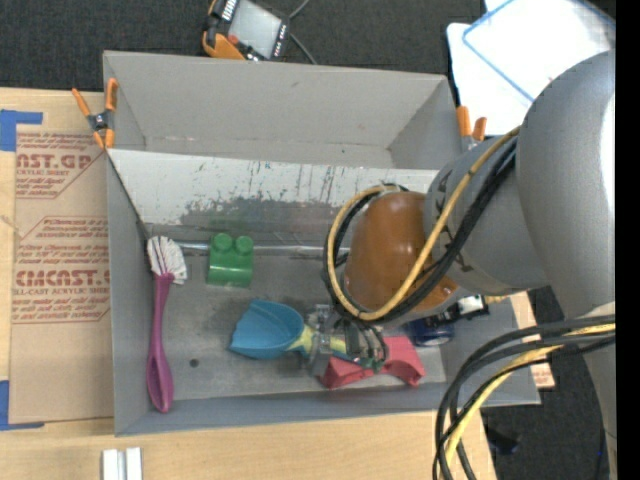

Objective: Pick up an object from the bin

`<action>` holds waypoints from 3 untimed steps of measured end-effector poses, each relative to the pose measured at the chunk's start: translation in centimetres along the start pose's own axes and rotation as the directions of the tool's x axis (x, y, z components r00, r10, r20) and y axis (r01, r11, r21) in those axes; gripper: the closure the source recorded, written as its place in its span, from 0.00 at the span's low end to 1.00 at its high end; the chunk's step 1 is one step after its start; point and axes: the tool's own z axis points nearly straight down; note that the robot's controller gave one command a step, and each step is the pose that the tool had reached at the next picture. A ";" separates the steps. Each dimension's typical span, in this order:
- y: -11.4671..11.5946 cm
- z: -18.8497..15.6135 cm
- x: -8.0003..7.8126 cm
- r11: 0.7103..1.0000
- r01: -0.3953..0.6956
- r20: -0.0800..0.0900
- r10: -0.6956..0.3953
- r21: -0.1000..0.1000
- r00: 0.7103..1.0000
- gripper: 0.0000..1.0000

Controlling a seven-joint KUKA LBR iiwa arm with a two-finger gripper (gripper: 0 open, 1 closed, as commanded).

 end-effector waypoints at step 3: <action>-1.4 0.3 -1.0 0.955 0.296 0.002 -0.296 0.000 0.955 1.00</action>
Offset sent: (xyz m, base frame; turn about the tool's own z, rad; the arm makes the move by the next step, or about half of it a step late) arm -0.0061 0.0048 -0.0061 -0.0060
